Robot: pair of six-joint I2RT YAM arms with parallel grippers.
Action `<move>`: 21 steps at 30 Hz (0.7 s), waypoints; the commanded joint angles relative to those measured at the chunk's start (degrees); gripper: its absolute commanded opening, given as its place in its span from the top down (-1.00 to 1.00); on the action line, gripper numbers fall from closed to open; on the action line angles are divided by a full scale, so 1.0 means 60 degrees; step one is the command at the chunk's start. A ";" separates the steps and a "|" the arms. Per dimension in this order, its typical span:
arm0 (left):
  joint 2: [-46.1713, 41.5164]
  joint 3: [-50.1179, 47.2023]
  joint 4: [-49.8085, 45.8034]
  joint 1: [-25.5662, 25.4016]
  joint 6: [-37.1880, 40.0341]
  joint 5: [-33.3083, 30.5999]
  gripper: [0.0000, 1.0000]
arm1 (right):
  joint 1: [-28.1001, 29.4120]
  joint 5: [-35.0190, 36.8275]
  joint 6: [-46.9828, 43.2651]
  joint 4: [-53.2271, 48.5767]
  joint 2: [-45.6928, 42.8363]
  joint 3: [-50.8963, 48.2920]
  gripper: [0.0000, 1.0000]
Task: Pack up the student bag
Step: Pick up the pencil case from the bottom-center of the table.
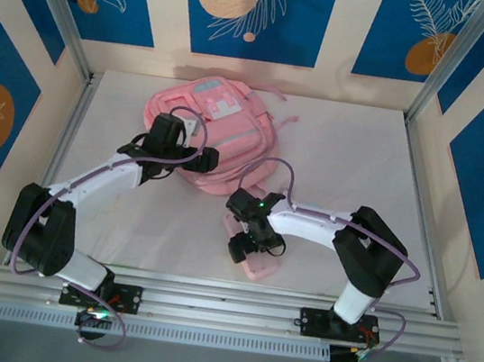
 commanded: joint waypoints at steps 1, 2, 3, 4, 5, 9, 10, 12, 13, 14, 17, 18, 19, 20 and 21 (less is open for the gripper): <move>0.0147 0.0473 -0.0360 -0.0088 0.0641 -0.0192 -1.00 | -0.0423 -0.0690 0.0105 0.0233 -0.0575 -0.0106 -0.63; 0.0187 0.0574 -0.0473 -0.0114 0.0826 -0.0208 -1.00 | -0.0693 -0.0886 0.0124 0.0234 -0.0892 -0.0155 -0.62; 0.0236 0.0667 -0.0559 -0.0142 0.1010 -0.0215 -0.99 | -0.0933 -0.1114 0.0116 0.0224 -0.1123 -0.0181 -0.61; 0.0285 0.0788 -0.0703 -0.0210 0.1242 -0.0342 -0.97 | -0.1291 -0.1363 0.0110 0.0214 -0.1428 -0.0200 -0.61; 0.0360 0.0913 -0.0830 -0.0296 0.1496 -0.0498 -0.94 | -0.1648 -0.1575 0.0138 0.0197 -0.1721 -0.0203 -0.61; 0.0781 0.1331 -0.1072 -0.0766 0.2683 -0.1266 -0.86 | -0.3173 -0.2564 0.0320 0.0305 -0.2588 -0.0147 -0.61; 0.0942 0.1468 -0.1095 -0.0887 0.2988 -0.1419 -0.85 | -0.3626 -0.2918 0.0373 0.0365 -0.2722 -0.0110 -0.61; 0.1279 0.1747 -0.1097 -0.1035 0.3447 -0.1554 -0.83 | -0.4370 -0.3382 0.0514 0.0453 -0.2880 -0.0008 -0.58; 0.1489 0.1918 -0.1092 -0.1086 0.3676 -0.1569 -0.82 | -0.4719 -0.3513 0.0597 0.0501 -0.2920 0.0050 -0.56; 0.1724 0.2089 -0.1097 -0.1124 0.3867 -0.1581 -0.81 | -0.5020 -0.3599 0.0687 0.0562 -0.2935 0.0098 -0.55; 0.2425 0.2651 -0.1196 -0.1158 0.4210 -0.1705 -0.78 | -0.5701 -0.3903 0.0909 0.0704 -0.2854 0.0297 -0.53; 0.2700 0.2835 -0.1290 -0.1159 0.4317 -0.1741 -0.77 | -0.5862 -0.3941 0.0968 0.0742 -0.2814 0.0371 -0.53; 0.2988 0.3076 -0.1443 -0.1172 0.4448 -0.1817 -0.75 | -0.6010 -0.3973 0.1037 0.0807 -0.2791 0.0443 -0.53; 0.3295 0.3335 -0.1609 -0.1170 0.4489 -0.1995 -0.74 | -0.6131 -0.4037 0.1094 0.0909 -0.2790 0.0492 -0.53; 0.3551 0.3555 -0.1786 -0.1162 0.4542 -0.2105 -0.73 | -0.6231 -0.4099 0.1130 0.0989 -0.2787 0.0525 -0.53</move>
